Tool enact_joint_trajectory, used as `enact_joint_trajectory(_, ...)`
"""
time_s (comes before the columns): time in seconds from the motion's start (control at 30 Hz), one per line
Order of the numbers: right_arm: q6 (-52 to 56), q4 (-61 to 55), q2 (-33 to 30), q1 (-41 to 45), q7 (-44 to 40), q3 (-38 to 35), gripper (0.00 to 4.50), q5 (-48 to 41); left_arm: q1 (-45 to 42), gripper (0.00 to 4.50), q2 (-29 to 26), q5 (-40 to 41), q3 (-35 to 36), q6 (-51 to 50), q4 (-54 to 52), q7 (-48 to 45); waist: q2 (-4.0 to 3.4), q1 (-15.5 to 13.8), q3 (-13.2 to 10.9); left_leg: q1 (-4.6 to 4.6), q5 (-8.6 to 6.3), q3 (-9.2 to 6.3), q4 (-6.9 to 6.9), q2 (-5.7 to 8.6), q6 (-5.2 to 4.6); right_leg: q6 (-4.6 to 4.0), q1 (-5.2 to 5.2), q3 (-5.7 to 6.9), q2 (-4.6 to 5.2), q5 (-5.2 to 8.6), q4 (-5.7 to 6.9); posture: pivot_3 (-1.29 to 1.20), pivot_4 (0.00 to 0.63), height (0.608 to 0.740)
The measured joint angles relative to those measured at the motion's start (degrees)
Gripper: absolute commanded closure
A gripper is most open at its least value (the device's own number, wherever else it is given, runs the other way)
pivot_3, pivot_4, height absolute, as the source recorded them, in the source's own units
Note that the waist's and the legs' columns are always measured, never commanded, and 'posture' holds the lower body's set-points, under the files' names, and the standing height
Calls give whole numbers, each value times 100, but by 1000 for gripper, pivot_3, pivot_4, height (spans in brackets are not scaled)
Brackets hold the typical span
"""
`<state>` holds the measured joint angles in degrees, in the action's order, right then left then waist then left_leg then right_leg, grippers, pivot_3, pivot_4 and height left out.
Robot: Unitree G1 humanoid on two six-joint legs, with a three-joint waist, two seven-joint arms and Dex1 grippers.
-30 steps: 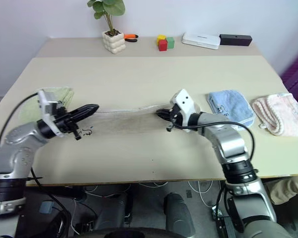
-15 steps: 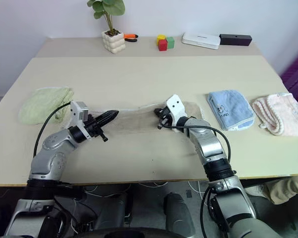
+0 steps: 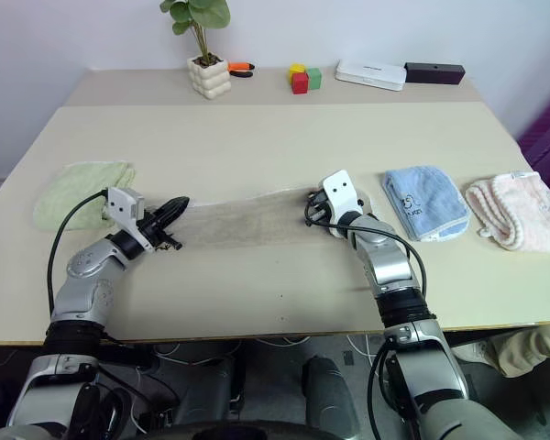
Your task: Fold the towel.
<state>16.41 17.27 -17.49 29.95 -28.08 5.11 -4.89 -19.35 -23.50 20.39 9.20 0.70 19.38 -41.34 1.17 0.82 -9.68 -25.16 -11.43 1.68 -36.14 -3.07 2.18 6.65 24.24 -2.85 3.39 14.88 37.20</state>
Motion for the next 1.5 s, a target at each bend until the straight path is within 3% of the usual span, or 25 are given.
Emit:
enact_joint_trajectory(0.57,-180,-715,-457,-789,-50,-372,4470,-48,-75,4488,-209,-620,213,716,570,761,0,-23,0,0,0,1,-1,2,0,0,-1,1,4,0,-1,0,150,740)
enact_joint_trajectory(1.03,-175,-1072,-953,-1301,-213,-624,4470,-113,-179,4488,-240,-707,289,696,688,928,1,-12,1,1,0,1,0,2,0,0,-1,0,3,0,-1,0,150,740)
enact_joint_trajectory(1.17,-13,-1102,-947,-1158,-414,-714,3308,-446,-166,3316,-254,-308,368,225,450,639,1,-10,0,1,0,1,-1,2,0,0,-1,0,3,0,-1,0,150,740)
enact_joint_trajectory(1.37,465,-1829,-1022,-690,-1039,-918,358,-1273,-197,315,-351,441,450,-622,-741,315,1,-12,0,0,0,0,0,1,0,0,-2,0,3,0,-1,0,150,740)
enact_joint_trajectory(1.4,485,-1923,-1109,-657,-1163,-937,83,-1365,-204,45,-412,532,457,-734,-922,243,1,-19,0,-1,0,0,0,1,0,0,-2,1,3,0,-2,0,150,740)
enact_joint_trajectory(1.5,399,-1989,-1492,-699,-1537,-989,83,-1418,-194,45,-614,654,504,-930,-1285,109,1,-24,0,0,0,1,-1,2,0,-1,-4,1,5,1,-7,0,150,740)
